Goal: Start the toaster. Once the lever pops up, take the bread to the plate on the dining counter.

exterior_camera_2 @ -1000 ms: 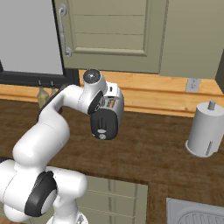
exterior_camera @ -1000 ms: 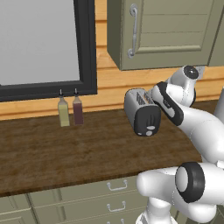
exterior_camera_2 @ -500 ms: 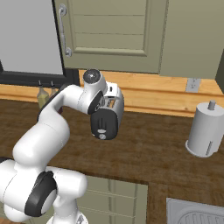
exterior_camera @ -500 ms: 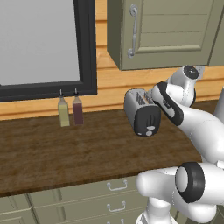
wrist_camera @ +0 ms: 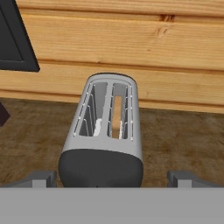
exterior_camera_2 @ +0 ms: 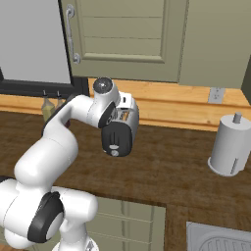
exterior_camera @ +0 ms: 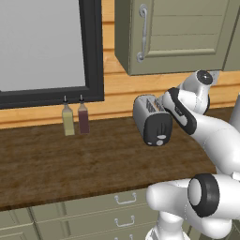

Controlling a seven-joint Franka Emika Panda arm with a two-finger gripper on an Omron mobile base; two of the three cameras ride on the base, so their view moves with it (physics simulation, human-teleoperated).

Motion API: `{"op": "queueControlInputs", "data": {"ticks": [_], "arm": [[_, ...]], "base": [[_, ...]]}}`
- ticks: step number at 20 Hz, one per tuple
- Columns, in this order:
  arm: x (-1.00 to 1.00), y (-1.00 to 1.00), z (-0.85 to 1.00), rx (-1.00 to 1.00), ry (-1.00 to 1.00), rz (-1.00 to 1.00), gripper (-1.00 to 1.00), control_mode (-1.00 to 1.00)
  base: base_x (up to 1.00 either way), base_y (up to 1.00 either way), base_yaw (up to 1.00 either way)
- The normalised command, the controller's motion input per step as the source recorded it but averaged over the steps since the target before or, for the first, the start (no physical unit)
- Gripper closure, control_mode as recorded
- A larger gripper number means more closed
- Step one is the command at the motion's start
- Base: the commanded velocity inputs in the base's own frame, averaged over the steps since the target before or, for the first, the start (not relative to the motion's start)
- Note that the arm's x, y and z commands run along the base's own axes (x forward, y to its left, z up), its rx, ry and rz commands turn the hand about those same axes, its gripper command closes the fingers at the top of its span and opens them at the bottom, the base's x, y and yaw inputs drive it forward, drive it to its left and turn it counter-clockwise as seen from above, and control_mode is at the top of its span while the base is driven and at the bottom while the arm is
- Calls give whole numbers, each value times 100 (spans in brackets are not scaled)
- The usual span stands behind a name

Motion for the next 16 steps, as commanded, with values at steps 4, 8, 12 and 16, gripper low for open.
{"op": "queueControlInputs", "data": {"ticks": [4, 8, 12, 16], "arm": [[0, 0, 0, 0, 0, 0, -100, -100], [0, 0, 0, 0, 0, 0, -100, -100], [0, 0, 0, 0, 0, 0, -100, -100], [0, 0, 0, 0, 0, 0, -100, -100]], "base": [[0, 0, 0], [0, 0, 0], [0, 0, 0], [0, 0, 0]]}}
